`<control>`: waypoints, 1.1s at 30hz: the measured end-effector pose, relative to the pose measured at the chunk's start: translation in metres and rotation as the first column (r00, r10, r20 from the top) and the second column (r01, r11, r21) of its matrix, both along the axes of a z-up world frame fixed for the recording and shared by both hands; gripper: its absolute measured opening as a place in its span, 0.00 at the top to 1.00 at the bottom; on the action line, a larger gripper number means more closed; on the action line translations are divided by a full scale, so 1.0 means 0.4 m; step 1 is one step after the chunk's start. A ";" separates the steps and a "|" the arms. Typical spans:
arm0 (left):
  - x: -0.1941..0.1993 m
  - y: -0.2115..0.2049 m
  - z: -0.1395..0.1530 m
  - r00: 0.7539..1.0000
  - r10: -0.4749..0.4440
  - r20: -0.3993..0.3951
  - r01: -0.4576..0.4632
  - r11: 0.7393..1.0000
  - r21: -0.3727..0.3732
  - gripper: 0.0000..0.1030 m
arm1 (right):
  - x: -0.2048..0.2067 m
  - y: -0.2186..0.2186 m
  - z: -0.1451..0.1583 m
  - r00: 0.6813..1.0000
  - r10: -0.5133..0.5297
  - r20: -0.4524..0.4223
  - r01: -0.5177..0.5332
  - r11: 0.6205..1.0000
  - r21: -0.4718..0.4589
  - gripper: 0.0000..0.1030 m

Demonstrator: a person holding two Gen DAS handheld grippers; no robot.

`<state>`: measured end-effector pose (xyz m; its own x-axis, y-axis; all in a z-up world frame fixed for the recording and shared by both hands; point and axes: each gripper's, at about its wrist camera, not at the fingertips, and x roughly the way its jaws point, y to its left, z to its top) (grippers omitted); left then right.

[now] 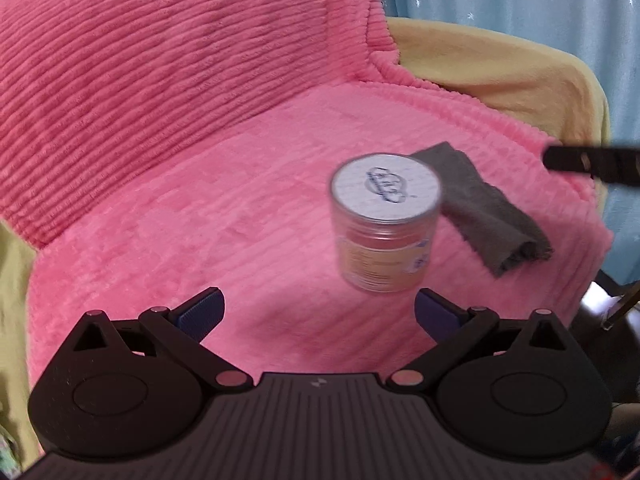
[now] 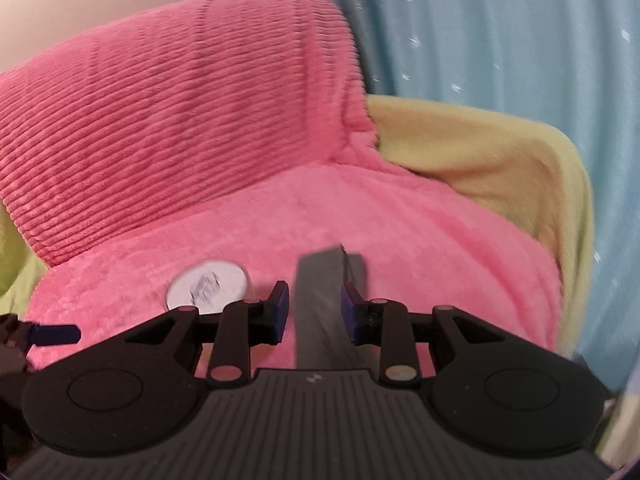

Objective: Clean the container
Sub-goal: 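Grasp the grey cloth with the right gripper while the left gripper grasps the jar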

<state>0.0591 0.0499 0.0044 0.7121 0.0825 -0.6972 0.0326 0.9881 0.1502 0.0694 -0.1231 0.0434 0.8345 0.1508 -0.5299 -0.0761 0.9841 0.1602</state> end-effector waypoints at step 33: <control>0.140 0.021 -0.085 0.978 -0.203 -0.046 0.200 0.978 -0.064 0.01 | 0.208 0.069 -0.217 0.960 0.166 -0.226 -0.213 0.956 -0.202 0.77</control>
